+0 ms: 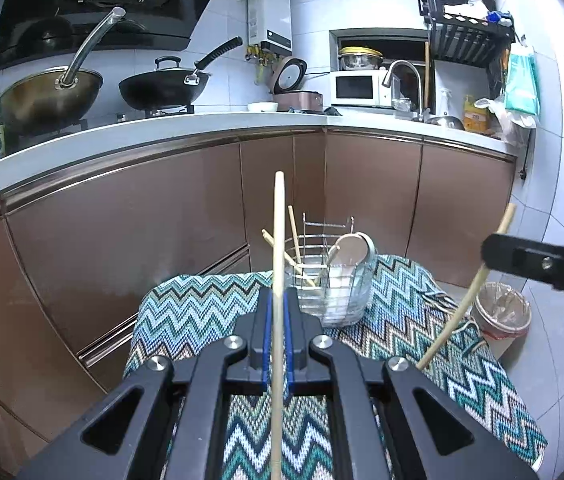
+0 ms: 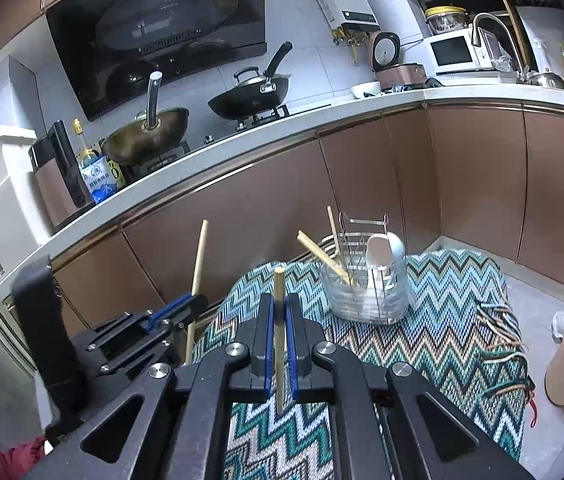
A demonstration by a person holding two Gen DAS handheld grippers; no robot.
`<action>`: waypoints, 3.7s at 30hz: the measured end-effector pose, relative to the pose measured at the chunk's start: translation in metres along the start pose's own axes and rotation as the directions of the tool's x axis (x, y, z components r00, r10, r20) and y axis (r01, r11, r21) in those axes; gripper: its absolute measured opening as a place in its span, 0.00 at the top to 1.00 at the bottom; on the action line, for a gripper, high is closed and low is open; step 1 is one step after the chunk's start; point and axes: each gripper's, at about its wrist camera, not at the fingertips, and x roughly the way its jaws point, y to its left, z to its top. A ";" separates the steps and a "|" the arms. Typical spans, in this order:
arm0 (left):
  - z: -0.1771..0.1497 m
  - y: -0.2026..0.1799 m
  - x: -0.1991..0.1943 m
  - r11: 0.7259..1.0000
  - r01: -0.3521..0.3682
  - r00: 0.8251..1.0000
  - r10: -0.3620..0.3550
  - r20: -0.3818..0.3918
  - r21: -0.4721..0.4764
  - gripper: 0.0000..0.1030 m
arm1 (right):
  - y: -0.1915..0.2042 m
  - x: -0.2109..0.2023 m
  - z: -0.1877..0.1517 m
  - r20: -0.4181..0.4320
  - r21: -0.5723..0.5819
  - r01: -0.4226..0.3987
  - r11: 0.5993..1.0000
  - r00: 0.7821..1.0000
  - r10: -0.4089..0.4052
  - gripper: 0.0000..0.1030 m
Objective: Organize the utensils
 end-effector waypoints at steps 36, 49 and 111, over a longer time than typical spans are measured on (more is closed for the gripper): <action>0.096 0.019 0.196 0.924 0.164 0.955 -0.061 0.290 -0.346 0.95 | -0.068 0.141 0.102 0.050 -0.139 0.072 0.988 0.997 -0.066 0.94; 0.063 0.028 0.233 0.911 0.134 0.966 -0.032 0.258 -0.389 0.74 | -0.074 0.172 0.083 -0.014 -0.147 0.101 0.984 0.995 -0.104 0.94; 0.074 0.121 0.355 0.597 0.405 0.759 -0.642 -0.110 -0.692 0.96 | -0.135 0.093 -0.028 -0.150 0.004 0.244 0.970 0.959 -0.241 0.70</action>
